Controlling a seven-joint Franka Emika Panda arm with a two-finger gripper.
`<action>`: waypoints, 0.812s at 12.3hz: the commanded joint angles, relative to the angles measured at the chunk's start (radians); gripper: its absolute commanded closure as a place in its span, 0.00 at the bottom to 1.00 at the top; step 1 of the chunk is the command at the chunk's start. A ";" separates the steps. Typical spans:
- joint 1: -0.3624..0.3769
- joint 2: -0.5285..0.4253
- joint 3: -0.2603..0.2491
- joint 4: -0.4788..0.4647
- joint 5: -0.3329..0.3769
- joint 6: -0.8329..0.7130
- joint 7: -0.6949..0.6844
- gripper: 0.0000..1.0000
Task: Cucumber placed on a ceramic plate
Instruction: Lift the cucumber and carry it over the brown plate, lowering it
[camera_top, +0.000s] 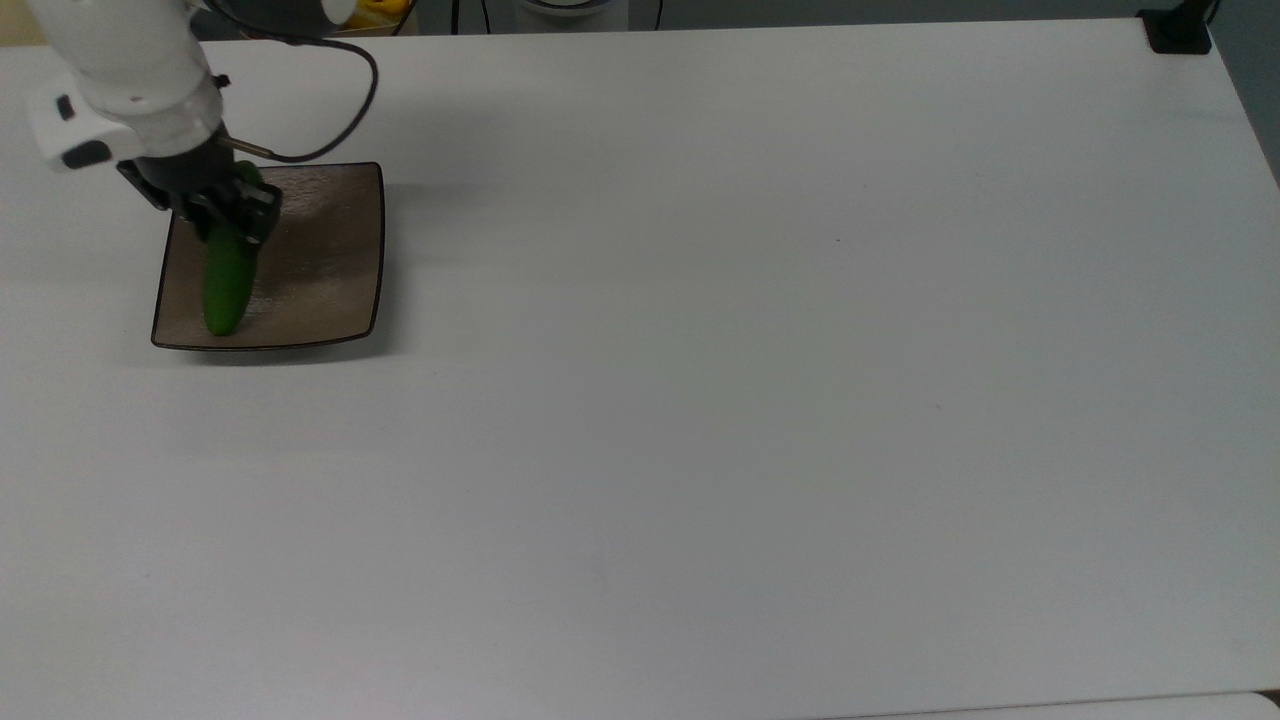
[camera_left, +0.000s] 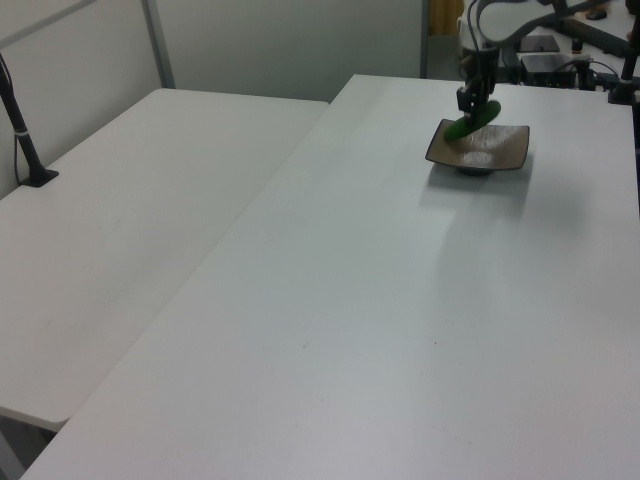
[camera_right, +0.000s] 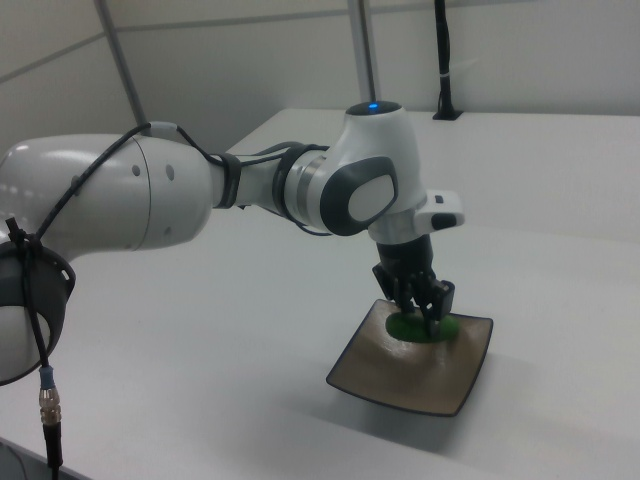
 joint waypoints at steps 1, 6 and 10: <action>0.008 -0.029 -0.002 -0.045 -0.018 0.008 0.009 0.28; 0.010 -0.040 -0.001 -0.033 -0.025 -0.002 0.020 0.00; 0.080 -0.136 0.009 -0.026 0.024 -0.122 0.117 0.00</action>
